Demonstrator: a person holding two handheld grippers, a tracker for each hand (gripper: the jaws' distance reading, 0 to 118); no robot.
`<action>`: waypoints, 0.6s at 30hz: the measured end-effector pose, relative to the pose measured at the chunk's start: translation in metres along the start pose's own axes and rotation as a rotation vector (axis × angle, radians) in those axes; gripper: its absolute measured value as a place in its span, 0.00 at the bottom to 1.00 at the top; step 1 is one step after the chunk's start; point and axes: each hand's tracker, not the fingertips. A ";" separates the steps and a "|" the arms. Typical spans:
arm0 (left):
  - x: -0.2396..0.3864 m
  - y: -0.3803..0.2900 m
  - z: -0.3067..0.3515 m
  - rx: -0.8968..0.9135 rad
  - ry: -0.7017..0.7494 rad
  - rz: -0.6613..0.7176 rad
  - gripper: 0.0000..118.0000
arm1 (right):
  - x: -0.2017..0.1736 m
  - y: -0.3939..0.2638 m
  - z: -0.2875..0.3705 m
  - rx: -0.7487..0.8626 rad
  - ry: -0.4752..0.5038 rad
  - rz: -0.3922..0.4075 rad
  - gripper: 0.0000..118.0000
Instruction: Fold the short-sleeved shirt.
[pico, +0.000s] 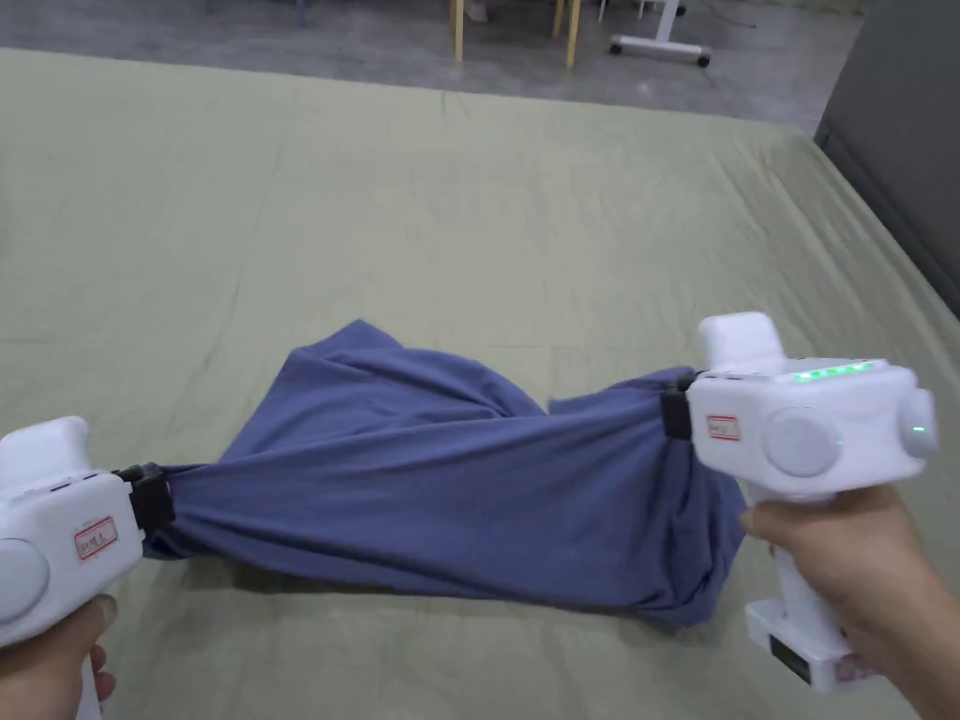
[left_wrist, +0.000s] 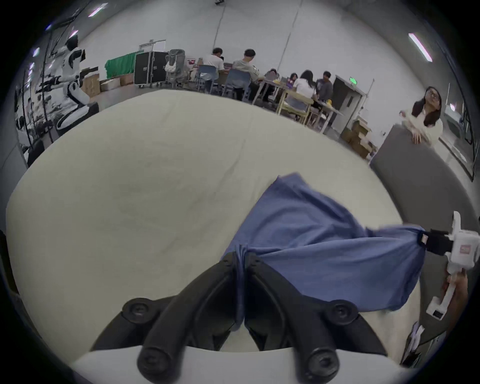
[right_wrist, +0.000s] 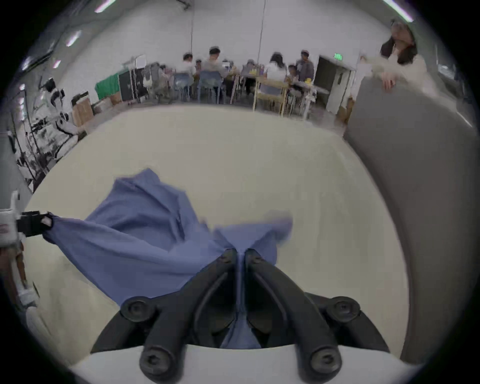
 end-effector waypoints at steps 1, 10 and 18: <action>0.005 0.014 0.004 0.026 -0.015 0.021 0.00 | 0.007 0.013 0.015 0.051 0.007 -0.013 0.07; 0.083 0.196 0.059 0.291 -0.100 -0.073 0.00 | 0.043 0.155 0.127 0.270 -0.099 0.033 0.06; 0.134 0.339 0.087 0.378 -0.130 -0.131 0.00 | 0.070 0.279 0.147 0.263 -0.140 -0.035 0.06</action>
